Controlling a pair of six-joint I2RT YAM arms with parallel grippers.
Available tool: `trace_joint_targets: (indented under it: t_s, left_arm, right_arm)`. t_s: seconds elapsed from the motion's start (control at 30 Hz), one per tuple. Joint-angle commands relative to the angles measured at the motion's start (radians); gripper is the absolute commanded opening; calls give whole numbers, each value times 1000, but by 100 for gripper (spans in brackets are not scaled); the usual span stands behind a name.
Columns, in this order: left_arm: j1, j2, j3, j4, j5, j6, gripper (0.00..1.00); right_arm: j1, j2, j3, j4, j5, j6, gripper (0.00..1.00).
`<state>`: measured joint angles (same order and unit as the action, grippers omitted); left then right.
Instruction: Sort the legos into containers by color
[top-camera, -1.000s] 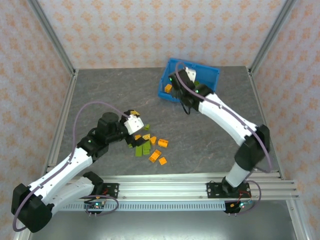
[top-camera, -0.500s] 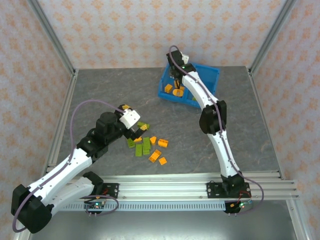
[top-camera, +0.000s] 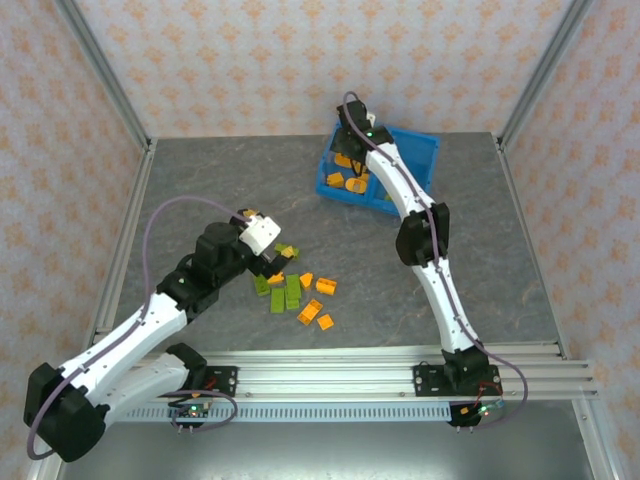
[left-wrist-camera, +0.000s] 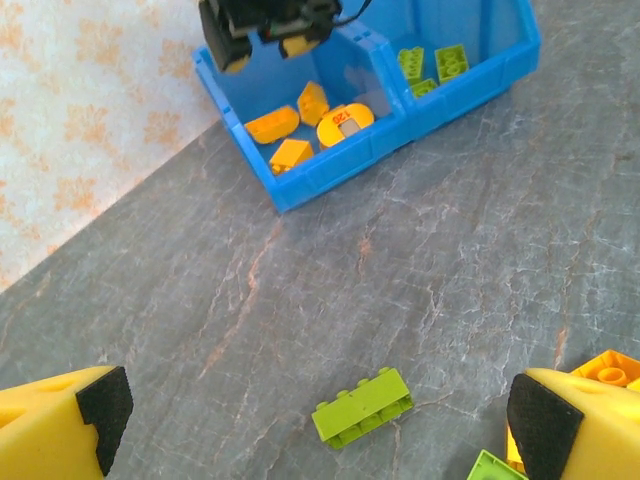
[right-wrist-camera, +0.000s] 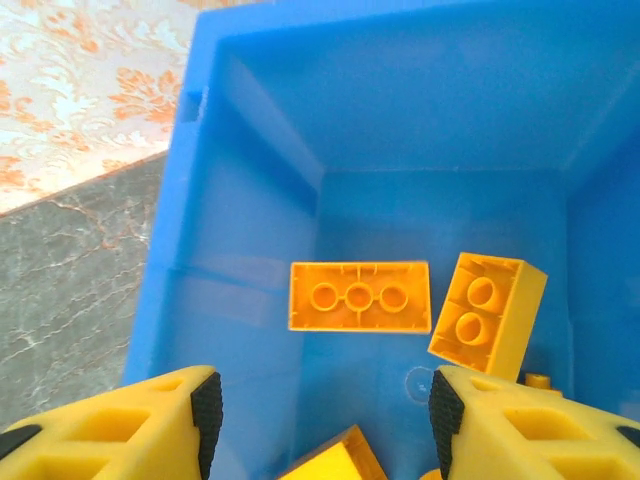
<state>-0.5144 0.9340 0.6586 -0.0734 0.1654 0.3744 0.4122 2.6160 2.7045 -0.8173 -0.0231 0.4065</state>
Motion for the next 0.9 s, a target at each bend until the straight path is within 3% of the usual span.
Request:
trace_joint_targets:
  t_s: [0.0,0.07,0.17,0.3,0.4,0.5,0.53,0.67,0.87]
  left_arm:
    - [11,69,99,-79,-101,-153,100]
    - [14,135,175,-167,-183,-288,100]
    - [24,306,391,-437,-261,-471,100]
    - [25,443,495,-543,-179,-645,100]
    - [18,522,505,-538,-119,-713,100]
    - [15,600,522,-560,-141,-731,100]
    - [15,631,540,-584,-151,-727,100]
    - [11,781,605,-656,-153,-701,100]
    - [-11,902,640,-614,-113,-680,100]
  right_arm:
    - [-1,-192,-1,-60,-20,-9,58]
    - [4,-318,-112,-47,-43,-10,58]
    - [26,-593,-457,102,-92,-32,60]
    - [50,-966,-906,288,-180,-39,69]
    - [56,-1177,-1124,317,-285,-58,78]
    - [59,-1358,-1298,302,-378,-49,94]
    - [61,-1404,-1345,300,-399,-39,100]
    - [61,-1540,-1542,283,-400,12,99]
    - [60,-1556,-1655,261,-404,68,99]
